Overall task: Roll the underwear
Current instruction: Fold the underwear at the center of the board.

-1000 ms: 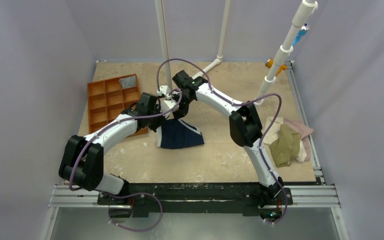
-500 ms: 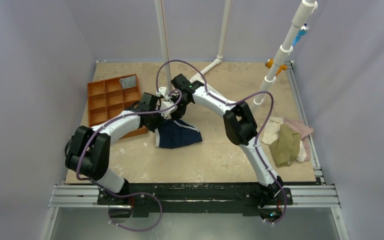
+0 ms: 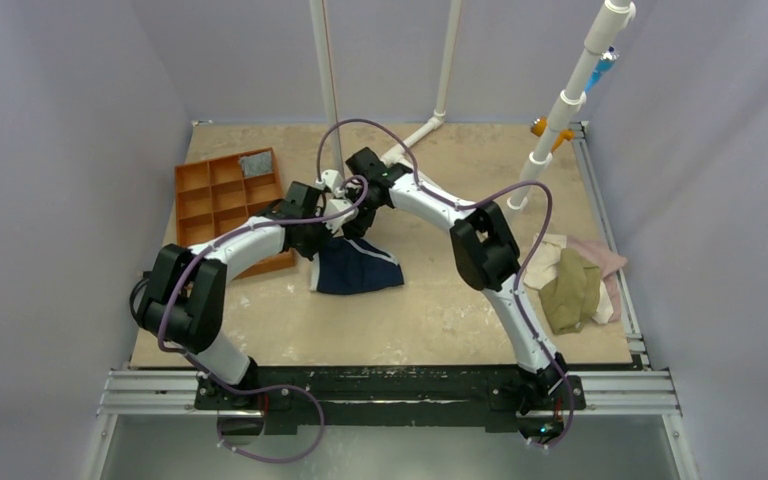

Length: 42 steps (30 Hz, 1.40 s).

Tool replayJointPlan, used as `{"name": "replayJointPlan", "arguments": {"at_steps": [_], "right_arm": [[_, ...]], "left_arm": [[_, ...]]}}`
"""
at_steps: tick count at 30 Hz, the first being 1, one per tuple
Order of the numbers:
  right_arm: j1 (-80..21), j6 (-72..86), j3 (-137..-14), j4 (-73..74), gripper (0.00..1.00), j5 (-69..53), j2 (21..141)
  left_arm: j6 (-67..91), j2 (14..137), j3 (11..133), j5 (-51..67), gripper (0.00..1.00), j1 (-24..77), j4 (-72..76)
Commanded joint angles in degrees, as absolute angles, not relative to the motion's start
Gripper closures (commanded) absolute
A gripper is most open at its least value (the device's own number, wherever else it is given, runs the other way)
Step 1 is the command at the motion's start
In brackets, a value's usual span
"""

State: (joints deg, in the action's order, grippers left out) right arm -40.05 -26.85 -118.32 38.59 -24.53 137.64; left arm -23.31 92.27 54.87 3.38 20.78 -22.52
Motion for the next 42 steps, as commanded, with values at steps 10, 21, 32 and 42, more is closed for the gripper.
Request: {"name": "replayJointPlan", "arguments": {"at_steps": [10, 21, 32, 42], "right_arm": [[-34.7, -24.4, -109.3, 36.2, 0.51, -26.2, 123.0], [-32.4, -24.2, -102.4, 35.4, 0.5, -25.3, 118.1], [-31.6, -25.1, -95.8, 35.8, 0.5, -25.3, 113.8], [-31.0, -23.7, -87.5, 33.3, 0.5, -27.5, 110.4]], "left_arm": [[-17.8, 92.5, 55.3, -4.2, 0.87, 17.9, -23.3], [-17.7, 91.6, 55.9, -5.5, 0.81, 16.6, -27.5], [-18.4, 93.5, 56.4, -5.9, 0.81, 14.2, -30.3], [-18.5, 93.1, 56.4, -1.1, 0.95, 11.4, -31.2]]}}
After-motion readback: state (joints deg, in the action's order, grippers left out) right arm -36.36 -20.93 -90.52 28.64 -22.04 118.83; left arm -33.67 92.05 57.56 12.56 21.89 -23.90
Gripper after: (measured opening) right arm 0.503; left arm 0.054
